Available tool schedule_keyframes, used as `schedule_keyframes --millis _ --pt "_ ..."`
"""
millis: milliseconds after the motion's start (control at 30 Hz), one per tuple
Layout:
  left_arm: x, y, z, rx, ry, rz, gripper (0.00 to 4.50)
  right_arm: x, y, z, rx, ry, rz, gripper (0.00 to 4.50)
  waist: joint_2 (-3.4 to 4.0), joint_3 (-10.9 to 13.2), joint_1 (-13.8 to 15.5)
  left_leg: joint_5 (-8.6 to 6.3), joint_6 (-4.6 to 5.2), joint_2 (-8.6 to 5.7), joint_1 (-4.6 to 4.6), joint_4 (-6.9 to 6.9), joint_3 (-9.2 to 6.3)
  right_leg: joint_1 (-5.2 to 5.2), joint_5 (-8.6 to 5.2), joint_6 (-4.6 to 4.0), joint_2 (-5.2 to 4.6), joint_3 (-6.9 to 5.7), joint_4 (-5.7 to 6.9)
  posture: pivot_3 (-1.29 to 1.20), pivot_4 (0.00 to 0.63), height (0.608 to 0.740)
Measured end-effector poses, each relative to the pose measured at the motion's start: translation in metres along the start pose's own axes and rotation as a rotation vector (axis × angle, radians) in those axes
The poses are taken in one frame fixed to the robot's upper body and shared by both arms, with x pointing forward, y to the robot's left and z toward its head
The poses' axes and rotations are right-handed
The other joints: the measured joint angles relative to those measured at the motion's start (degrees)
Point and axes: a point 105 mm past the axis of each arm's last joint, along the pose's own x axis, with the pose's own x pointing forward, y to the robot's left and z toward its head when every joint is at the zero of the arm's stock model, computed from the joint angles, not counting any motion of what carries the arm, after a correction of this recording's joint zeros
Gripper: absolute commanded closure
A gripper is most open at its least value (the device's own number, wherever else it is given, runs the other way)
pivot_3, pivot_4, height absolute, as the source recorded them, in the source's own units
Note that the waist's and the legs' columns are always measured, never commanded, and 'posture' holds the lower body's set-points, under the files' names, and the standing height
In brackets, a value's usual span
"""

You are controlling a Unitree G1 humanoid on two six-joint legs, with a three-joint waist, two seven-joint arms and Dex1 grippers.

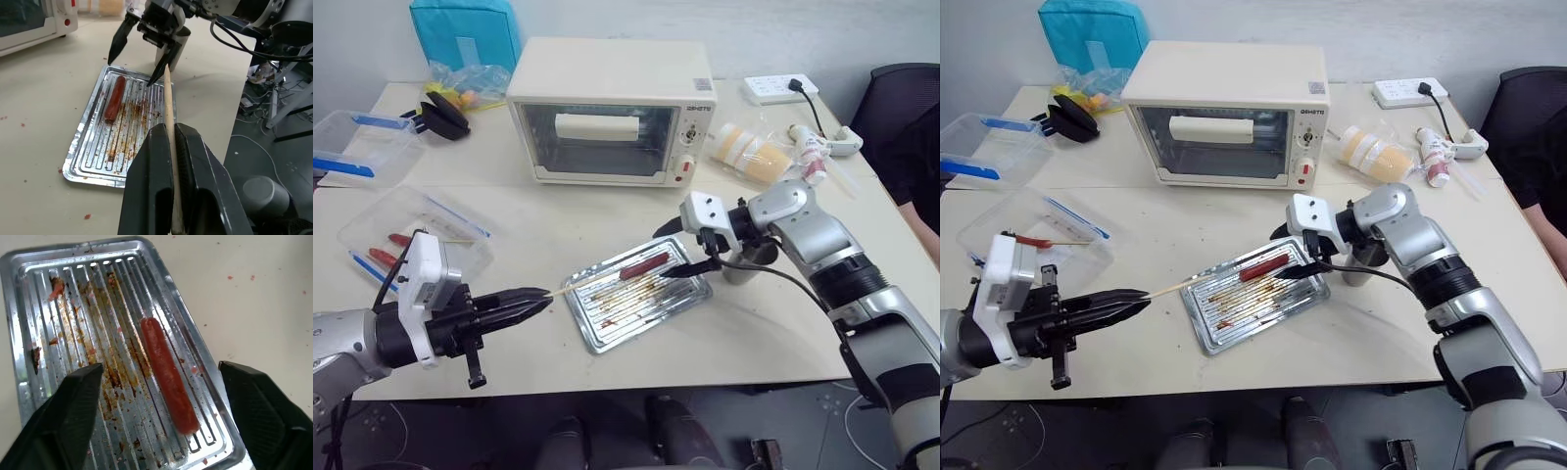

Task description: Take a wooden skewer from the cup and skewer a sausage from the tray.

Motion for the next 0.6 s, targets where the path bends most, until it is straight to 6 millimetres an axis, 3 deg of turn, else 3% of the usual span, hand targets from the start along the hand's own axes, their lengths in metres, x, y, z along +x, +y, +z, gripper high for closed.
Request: schedule_keyframes --millis 67,300,467,600 --pt "0.001 -0.001 0.001 0.002 -0.007 0.007 4.50 0.005 0.001 -0.003 -0.013 0.009 0.014 1.95 0.00 0.00 -0.10 0.01 -0.01 -0.03 0.02 0.00 -0.03 0.00 0.00 -0.01 -0.03 -0.02 0.04 0.00 0.150 0.740" --pt "0.004 -0.002 0.004 0.010 -0.030 0.019 4.50 0.015 0.000 -0.015 -0.003 0.030 0.019 1.95 0.00 0.00 -0.32 0.06 -0.07 -0.22 0.09 0.03 -0.05 0.01 -0.01 -0.01 -0.08 -0.01 0.24 0.00 0.150 0.740" --pt "0.009 -0.002 0.007 0.020 -0.046 0.014 4.50 0.031 -0.002 -0.011 -0.019 0.021 0.022 1.95 0.00 0.00 -0.92 0.10 -0.11 -0.31 0.15 0.08 -0.08 0.02 -0.01 -0.02 -0.07 -0.01 0.46 0.00 0.150 0.740" --pt "0.009 -0.001 0.007 0.018 -0.048 0.018 4.50 0.026 -0.007 -0.010 -0.025 0.031 0.004 1.95 0.00 0.00 -1.36 0.12 -0.10 -0.31 0.15 0.09 -0.13 0.03 -0.01 -0.02 -0.07 -0.02 0.49 0.00 0.150 0.740"
